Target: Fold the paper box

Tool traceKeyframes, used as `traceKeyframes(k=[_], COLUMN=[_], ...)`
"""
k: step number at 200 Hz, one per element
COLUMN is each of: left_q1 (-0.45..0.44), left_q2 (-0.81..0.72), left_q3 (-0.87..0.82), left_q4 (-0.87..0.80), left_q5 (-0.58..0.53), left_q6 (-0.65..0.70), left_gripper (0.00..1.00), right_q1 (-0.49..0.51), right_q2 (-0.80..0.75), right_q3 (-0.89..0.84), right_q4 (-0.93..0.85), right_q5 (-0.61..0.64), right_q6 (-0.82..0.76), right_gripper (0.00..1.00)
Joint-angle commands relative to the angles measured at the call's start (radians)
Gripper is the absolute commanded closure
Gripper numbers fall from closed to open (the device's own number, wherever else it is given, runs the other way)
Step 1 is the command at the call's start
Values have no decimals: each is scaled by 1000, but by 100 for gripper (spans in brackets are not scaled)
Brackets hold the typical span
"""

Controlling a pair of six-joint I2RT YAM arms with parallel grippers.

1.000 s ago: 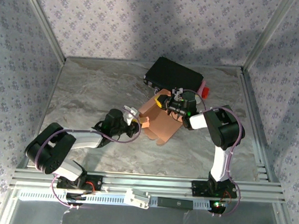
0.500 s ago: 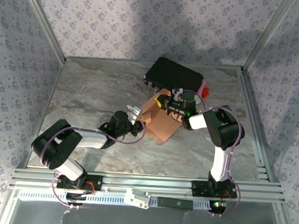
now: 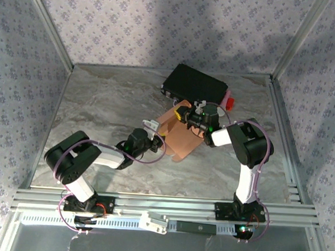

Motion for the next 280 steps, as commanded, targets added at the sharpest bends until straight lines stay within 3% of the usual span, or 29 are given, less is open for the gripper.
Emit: traceKeyframes(k=[1,121,228,280], left_q1=[-17,-57,-57,-77], left_q2=[17,136,175,163], left_q3=[-7,23,88,132], left_q4=[83,180,154,54], left_q5=[-87,-265,-281,-388], left_q6=[-31,-114,-106,-131], left_gripper=[59,62,79,87], right_q1=[14,37,58,70], right_q2=[2,1,12,-2], right_q3=[-18,-73,-72,-95], right_q4=[15,86,85,73], right_q5=[10,62,72,104], right_q6=[25,29,48,51], right_gripper=[100,100,100,100])
